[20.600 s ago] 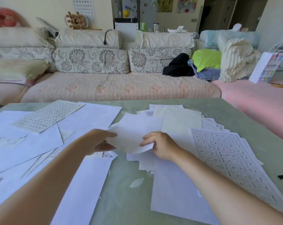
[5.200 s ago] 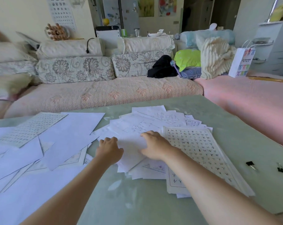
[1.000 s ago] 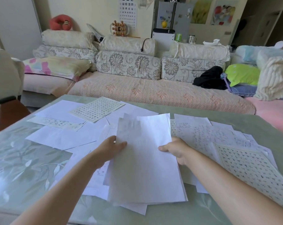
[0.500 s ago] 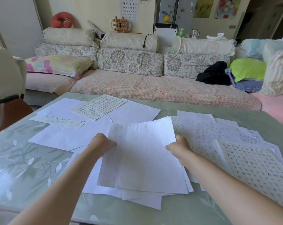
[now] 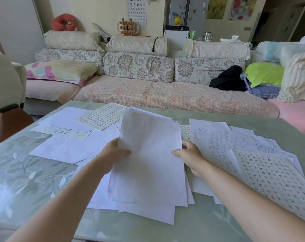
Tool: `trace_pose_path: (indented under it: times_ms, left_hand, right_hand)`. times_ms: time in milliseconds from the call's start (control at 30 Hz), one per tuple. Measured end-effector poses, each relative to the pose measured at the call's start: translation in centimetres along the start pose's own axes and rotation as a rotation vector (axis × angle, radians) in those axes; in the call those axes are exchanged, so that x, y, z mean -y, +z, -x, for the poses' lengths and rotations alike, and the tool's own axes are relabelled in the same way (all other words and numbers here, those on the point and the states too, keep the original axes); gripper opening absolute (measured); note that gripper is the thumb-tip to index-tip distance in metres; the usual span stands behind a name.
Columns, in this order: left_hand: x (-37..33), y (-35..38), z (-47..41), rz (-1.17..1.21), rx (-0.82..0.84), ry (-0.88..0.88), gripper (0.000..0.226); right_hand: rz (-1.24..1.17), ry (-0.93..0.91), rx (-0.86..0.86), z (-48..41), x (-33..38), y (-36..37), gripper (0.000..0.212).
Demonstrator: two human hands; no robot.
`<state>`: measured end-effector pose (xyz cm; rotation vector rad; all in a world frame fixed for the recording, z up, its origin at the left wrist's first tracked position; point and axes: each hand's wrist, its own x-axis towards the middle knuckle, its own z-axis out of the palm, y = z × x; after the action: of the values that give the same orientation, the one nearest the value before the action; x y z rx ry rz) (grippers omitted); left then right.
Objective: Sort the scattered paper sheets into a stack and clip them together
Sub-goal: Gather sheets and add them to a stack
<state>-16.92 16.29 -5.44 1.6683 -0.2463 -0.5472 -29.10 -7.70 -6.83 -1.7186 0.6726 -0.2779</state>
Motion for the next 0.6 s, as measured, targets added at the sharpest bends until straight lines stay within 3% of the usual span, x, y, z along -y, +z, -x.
trace_pose_path:
  times_ms: [67, 200, 467, 600]
  left_hand:
    - [-0.7, -0.1, 0.5, 0.108, 0.033, 0.061, 0.046]
    - [-2.3, 1.4, 1.6, 0.217, 0.043, 0.143, 0.041]
    - [-7.4, 7.8, 5.2, 0.198, -0.114, 0.493, 0.021]
    - [-8.1, 9.6, 5.9, 0.15, -0.118, 0.572, 0.029]
  right_hand:
    - [-0.126, 0.025, 0.036, 0.0, 0.7, -0.8, 0.054]
    - [-0.157, -0.042, 0.127, 0.8, 2.3, -2.7, 0.035]
    - [-0.117, -0.455, -0.253, 4.3, 6.8, -6.1, 0.016]
    - [-0.1, -0.508, -0.226, 5.0, 6.9, -8.1, 0.023]
